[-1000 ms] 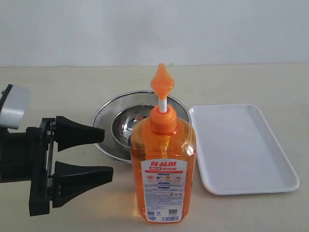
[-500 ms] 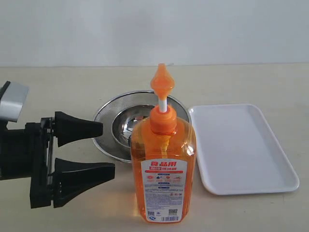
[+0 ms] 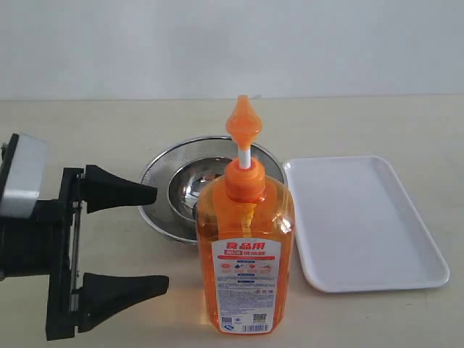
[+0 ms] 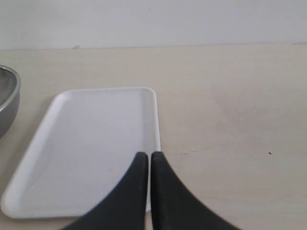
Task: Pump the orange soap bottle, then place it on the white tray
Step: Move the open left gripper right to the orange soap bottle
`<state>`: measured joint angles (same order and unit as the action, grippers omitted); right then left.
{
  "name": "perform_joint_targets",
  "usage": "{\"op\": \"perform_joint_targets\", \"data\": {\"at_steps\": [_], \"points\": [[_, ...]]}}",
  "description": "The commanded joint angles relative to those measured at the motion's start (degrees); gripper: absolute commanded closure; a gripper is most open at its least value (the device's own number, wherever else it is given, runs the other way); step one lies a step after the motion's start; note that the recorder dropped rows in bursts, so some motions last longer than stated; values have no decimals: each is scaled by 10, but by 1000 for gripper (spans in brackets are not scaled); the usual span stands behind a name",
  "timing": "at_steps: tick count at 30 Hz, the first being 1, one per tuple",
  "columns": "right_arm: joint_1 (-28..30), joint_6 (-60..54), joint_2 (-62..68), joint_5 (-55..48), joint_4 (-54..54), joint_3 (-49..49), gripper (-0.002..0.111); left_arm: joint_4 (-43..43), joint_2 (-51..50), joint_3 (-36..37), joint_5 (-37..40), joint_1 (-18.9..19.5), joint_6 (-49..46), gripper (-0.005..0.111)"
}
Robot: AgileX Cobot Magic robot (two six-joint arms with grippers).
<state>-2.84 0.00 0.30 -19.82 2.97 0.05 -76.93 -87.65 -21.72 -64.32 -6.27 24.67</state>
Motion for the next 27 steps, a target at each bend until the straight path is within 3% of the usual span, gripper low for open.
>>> {"op": "perform_joint_targets", "data": {"at_steps": [1, 10, 21, 27], "points": [[3, 0, -3, 7, -1, -1, 109, 37, -17, 3, -20, -11, -33, 8], [3, 0, -3, 7, -1, -1, 109, 140, -106, -8, -48, -82, -117, 8], [3, 0, -3, 7, -1, -1, 109, 132, -209, -145, -56, -180, -73, 8], [3, 0, -3, 7, -1, -1, 109, 137, -255, -194, -56, -196, -23, 8]]}}
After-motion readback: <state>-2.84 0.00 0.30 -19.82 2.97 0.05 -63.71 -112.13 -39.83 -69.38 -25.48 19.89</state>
